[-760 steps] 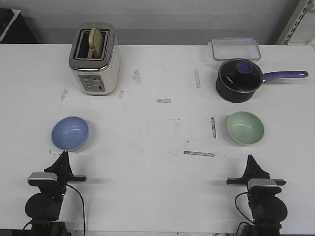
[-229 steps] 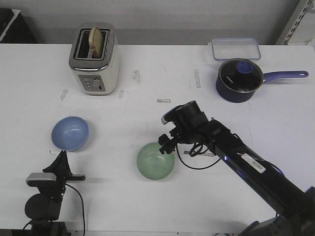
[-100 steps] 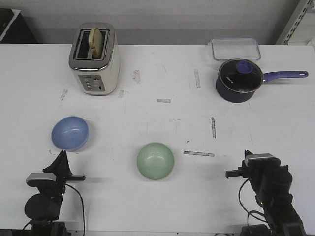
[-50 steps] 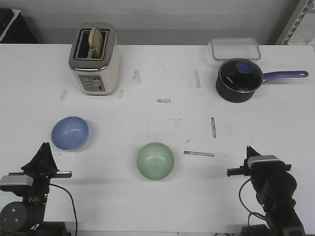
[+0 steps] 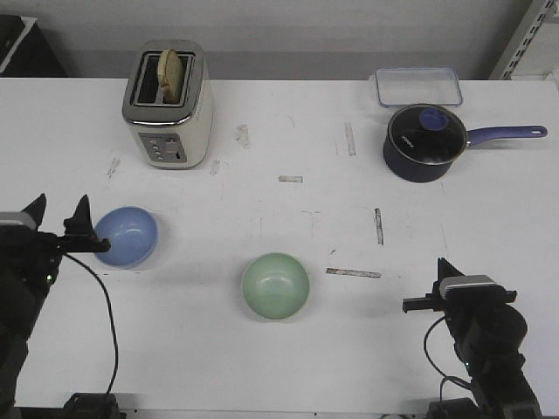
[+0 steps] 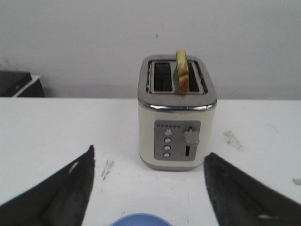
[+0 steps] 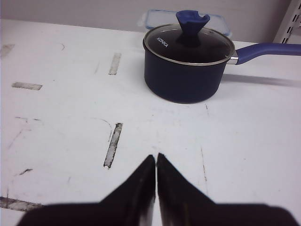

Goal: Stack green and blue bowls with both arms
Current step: 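Reach the left gripper to the light blue bowl and grasp its rim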

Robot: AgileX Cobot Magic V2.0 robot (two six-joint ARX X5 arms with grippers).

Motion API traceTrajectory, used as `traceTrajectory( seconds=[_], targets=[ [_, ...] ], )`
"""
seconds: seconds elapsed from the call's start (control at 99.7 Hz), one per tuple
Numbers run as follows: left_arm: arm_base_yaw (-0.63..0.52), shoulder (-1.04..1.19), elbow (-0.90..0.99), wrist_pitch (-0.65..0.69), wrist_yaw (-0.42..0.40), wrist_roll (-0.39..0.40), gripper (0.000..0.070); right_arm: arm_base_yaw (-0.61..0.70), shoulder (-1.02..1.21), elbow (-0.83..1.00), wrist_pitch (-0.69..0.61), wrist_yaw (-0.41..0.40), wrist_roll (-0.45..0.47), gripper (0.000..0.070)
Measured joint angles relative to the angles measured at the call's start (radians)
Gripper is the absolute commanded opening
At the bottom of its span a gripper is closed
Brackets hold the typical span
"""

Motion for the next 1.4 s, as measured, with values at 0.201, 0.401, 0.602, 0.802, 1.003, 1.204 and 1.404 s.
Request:
traceTrajectory(
  seconds=[0.201, 0.401, 0.602, 0.802, 1.003, 1.204, 1.404],
  targets=[
    [0.029, 0.161, 0.04, -0.131, 0.005, -0.03, 0.0589, 0.0, 0.006, 0.0, 0.0, 0.0, 0.0, 0.0],
    [0.139, 0.32, 0.04, -0.248, 0.123, -0.033, 0.0589, 0.0, 0.016, 0.0, 0.0, 0.0, 0.0, 0.0],
    [0.269, 0.491, 0.04, -0.313, 0.148, -0.033, 0.0576, 0.0, 0.017, 0.0, 0.0, 0.0, 0.0, 0.0],
    [0.346, 0.612, 0.04, -0.313, 0.153, -0.072, 0.0569, 0.0, 0.017, 0.0, 0.0, 0.0, 0.0, 0.0],
    [0.351, 0.724, 0.04, -0.312, 0.16, -0.107, 0.0567, 0.0, 0.017, 0.0, 0.0, 0.0, 0.0, 0.0],
    [0.351, 0.798, 0.04, -0.291, 0.222, -0.109, 0.0361, 0.0, 0.017, 0.0, 0.0, 0.0, 0.0, 0.0],
    [0.351, 0.808, 0.04, -0.281, 0.226, -0.112, 0.0012, 0.0, 0.017, 0.0, 0.0, 0.0, 0.0, 0.0]
  ],
)
